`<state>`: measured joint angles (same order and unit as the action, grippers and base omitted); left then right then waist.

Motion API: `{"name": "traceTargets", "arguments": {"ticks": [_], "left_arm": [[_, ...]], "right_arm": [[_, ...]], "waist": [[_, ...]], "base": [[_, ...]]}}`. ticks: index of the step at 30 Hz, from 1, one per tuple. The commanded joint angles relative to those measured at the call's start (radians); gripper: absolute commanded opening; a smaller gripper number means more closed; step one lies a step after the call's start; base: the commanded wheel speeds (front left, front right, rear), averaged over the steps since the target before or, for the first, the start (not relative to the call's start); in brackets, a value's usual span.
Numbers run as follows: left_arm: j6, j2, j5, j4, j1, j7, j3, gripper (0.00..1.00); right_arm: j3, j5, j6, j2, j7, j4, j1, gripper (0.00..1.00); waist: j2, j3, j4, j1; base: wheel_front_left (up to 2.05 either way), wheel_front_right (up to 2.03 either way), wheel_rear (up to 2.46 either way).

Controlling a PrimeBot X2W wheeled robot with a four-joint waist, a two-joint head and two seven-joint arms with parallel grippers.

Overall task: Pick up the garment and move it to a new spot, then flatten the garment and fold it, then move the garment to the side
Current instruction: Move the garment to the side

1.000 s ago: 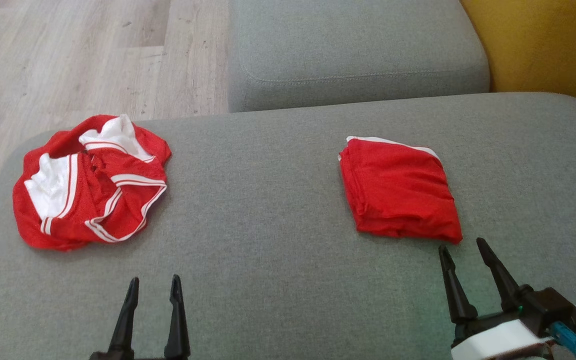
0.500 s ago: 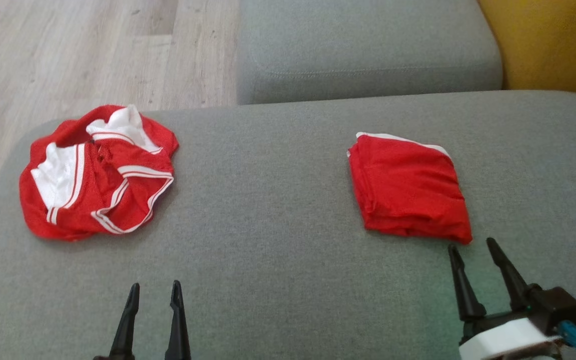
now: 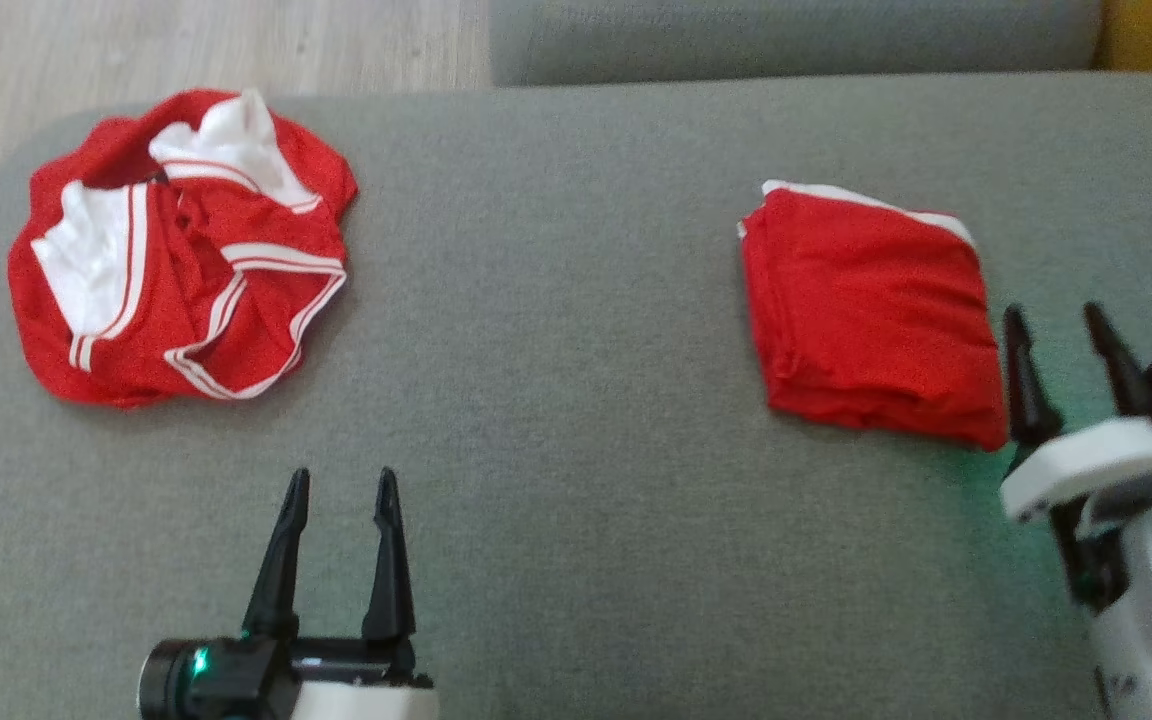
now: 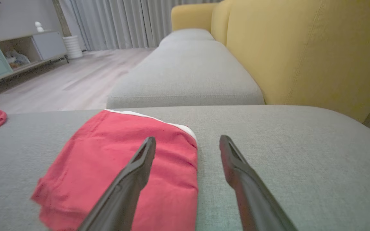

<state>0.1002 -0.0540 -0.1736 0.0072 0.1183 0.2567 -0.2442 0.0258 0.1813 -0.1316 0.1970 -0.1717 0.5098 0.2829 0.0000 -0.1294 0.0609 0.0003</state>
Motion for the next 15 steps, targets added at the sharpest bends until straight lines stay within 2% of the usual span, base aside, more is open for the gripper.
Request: {"name": "traceTargets", "arguments": {"ticks": [1, 6, 7, 9, 10, 15], "left_arm": [[0.012, 0.004, 0.001, -0.036, -0.043, 0.005, 0.014, 1.00], [0.022, 0.004, -0.008, -0.040, -0.076, 0.005, -0.021, 1.00], [0.024, 0.004, -0.009, -0.041, -0.082, 0.005, -0.025, 1.00], [0.027, 0.004, -0.011, -0.042, -0.092, 0.005, -0.031, 1.00], [0.028, 0.004, -0.012, -0.042, -0.096, 0.005, -0.033, 1.00], [0.025, 0.004, -0.008, -0.045, -0.118, 0.005, -0.042, 1.00]], "right_arm": [[-0.005, 0.022, 0.001, 0.035, 0.049, 0.031, 0.055, 1.00], [-0.008, 0.054, 0.001, 0.059, 0.173, 0.167, 0.119, 1.00], [-0.024, 0.075, 0.001, 0.055, 0.195, 0.188, 0.126, 0.91], [-0.062, 0.131, 0.001, 0.051, 0.219, 0.204, 0.141, 0.12], [-0.080, 0.156, 0.001, 0.056, 0.221, 0.206, 0.149, 0.00], [-0.134, 0.219, 0.001, 0.119, 0.201, 0.200, 0.179, 0.00]], "waist": [[0.0000, -0.043, 0.026, -0.0003], [0.0000, -0.077, 0.047, -0.0003], [0.0000, -0.084, 0.050, -0.0003], [0.0000, -0.098, 0.050, -0.0003], [0.0000, -0.105, 0.049, -0.0003], [0.0000, -0.143, 0.017, -0.0003]], "base": [[0.00, 0.00, 0.00], [0.00, 0.00, 0.00], [0.00, 0.00, 0.00], [0.00, 0.00, 0.00], [0.00, 0.00, 0.00], [0.00, 0.00, 0.00]]}}
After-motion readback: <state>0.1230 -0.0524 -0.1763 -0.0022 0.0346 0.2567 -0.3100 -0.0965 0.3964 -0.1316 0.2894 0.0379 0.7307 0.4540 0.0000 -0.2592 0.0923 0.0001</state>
